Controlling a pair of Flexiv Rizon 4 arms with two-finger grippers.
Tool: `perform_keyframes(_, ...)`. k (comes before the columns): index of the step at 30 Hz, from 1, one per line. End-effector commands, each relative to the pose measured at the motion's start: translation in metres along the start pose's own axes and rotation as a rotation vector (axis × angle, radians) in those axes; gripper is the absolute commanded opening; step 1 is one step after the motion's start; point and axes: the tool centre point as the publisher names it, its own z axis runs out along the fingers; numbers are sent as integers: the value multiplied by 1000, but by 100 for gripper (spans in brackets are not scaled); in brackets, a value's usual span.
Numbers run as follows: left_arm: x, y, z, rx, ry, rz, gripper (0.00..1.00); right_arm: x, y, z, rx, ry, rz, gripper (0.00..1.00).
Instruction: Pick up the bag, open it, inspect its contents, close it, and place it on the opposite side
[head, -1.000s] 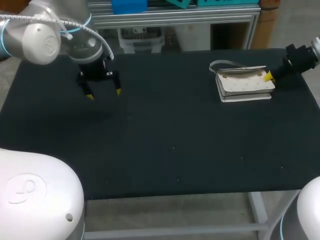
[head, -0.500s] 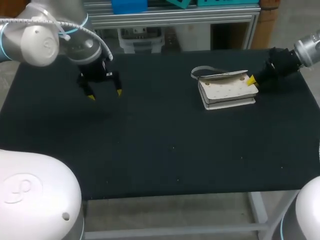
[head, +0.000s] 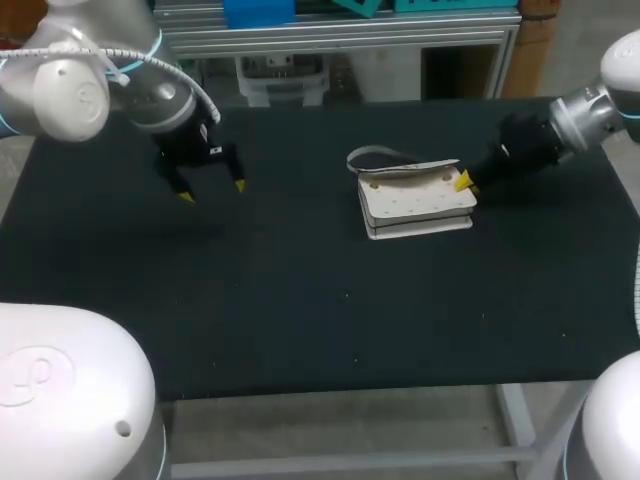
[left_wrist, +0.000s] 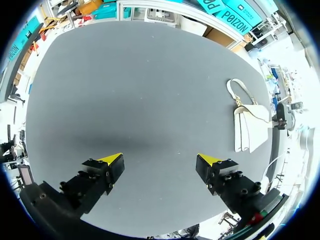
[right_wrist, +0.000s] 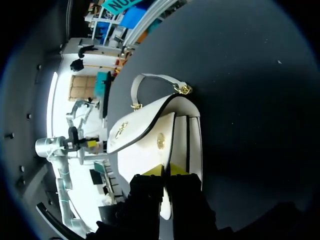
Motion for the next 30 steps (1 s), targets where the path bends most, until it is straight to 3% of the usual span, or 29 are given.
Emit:
perform_keyframes(1,-1,-2,4,-5,19,-1,100,5,-13,11,-316,-70,53,0)
perform_keyframes(17,0,-3,3,-3,22,-12,100,7,-13,14,-311,-49,54,0)
perform_keyframes(24,15,2,12,-37,88,-22,100,29,-23,67,-215,41,36,0)
perform_keyframes(30,18,3,15,-53,96,-27,100,47,-29,94,-151,90,35,0)
